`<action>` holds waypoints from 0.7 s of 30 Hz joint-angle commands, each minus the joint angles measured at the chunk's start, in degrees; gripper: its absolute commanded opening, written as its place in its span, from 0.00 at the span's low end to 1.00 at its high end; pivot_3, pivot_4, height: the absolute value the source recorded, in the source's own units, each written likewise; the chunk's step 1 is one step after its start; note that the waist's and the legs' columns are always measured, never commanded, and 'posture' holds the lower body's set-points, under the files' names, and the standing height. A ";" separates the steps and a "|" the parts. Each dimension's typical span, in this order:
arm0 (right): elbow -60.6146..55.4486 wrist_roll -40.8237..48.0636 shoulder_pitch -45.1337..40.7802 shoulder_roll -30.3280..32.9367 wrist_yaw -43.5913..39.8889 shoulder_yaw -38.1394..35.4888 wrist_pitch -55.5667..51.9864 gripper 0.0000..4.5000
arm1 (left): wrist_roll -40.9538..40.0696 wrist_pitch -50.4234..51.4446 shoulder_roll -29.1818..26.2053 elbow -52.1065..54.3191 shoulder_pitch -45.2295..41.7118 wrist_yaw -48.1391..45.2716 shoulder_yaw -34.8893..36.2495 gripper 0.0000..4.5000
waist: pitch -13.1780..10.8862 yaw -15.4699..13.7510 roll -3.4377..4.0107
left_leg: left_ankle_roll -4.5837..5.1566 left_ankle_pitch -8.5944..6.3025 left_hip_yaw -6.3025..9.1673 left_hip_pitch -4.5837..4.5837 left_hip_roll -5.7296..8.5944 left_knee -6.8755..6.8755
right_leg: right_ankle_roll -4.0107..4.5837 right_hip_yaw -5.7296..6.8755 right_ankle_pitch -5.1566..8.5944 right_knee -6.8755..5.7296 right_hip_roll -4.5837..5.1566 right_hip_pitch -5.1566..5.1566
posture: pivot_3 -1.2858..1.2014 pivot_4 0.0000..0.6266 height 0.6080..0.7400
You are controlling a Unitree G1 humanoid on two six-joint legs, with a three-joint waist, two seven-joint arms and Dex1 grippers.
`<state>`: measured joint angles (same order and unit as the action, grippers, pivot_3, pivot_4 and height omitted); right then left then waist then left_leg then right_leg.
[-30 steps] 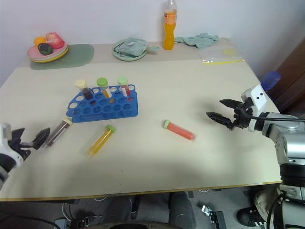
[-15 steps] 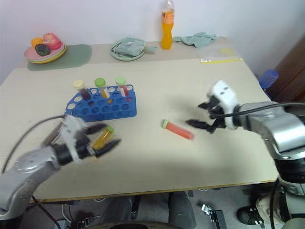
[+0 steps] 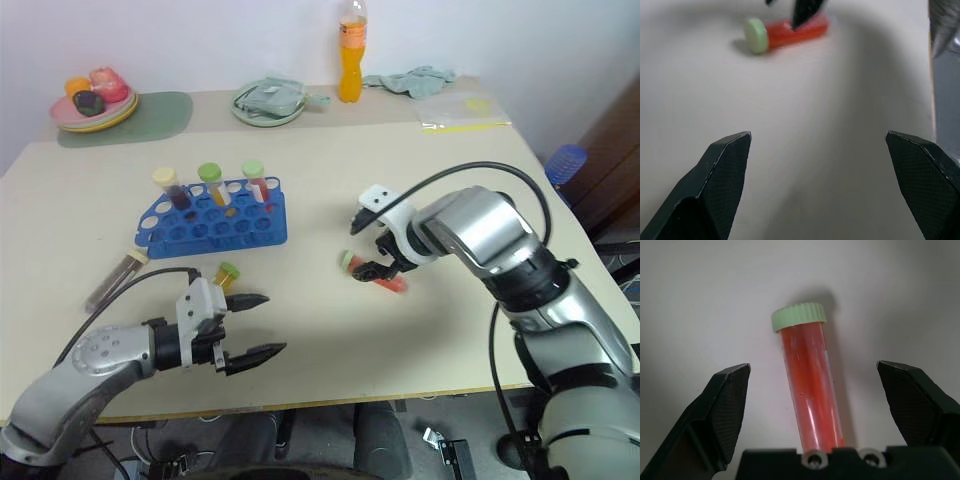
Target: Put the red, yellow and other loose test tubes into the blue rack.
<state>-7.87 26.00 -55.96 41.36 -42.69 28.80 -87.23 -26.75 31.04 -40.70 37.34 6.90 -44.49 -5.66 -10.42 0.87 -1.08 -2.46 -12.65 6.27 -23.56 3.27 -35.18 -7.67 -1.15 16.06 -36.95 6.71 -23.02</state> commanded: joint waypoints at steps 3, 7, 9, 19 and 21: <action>3.62 -1.58 -3.07 -1.28 0.04 4.24 1.08 0.81 | 0.18 -2.71 -0.13 3.57 2.02 -0.61 0.68 1.00 | -0.01 -0.18 0.01 | 0.00 0.00 0.00 -0.03 -0.01 0.00 | 0.00 -0.01 0.00 -0.01 0.00 -0.04 | 0.52 0.24 1.00; 4.66 -1.03 -3.68 -1.85 -0.96 5.15 0.72 0.37 | 1.13 -3.05 0.30 4.06 2.81 0.31 -0.08 1.00 | -0.01 -0.12 0.01 | 0.00 0.00 0.00 -0.04 0.01 -0.01 | -0.01 -0.01 -0.01 -0.02 0.03 -0.05 | 0.52 0.24 1.00; 4.22 -0.85 -3.98 -1.83 -1.30 5.02 0.91 0.18 | 1.34 -2.91 0.56 4.30 2.83 0.67 -0.38 1.00 | -0.01 -0.08 0.01 | 0.00 0.00 0.00 -0.04 0.02 0.00 | -0.01 -0.01 -0.01 -0.03 0.00 -0.07 | 0.52 0.24 1.00; -11.57 -1.19 14.51 -5.15 -3.13 -17.14 43.34 0.16 | -3.74 -2.28 7.49 2.58 2.51 9.25 11.84 1.00 | 0.01 -0.26 -0.04 | 0.03 -0.02 -0.03 -0.07 0.03 -0.05 | -0.06 0.08 0.00 -0.01 -0.03 0.00 | 0.52 0.24 1.00; -11.71 -0.68 17.53 -11.13 -1.42 -19.99 51.45 0.16 | -4.14 -1.65 8.46 1.09 1.73 11.14 15.12 1.00 | 0.01 0.12 -0.04 | 0.02 -0.01 -0.02 -0.02 0.03 -0.07 | -0.06 0.04 -0.01 -0.11 -0.05 -0.01 | 0.52 0.24 1.00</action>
<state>-17.30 25.03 -38.21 32.19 -45.20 12.14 -42.87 -29.59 29.50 -32.55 38.38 8.75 -34.81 6.54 -10.41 0.99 -1.12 -2.44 -12.66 6.25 -23.53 3.28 -35.25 -7.73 -1.13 16.05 -37.09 6.61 -23.02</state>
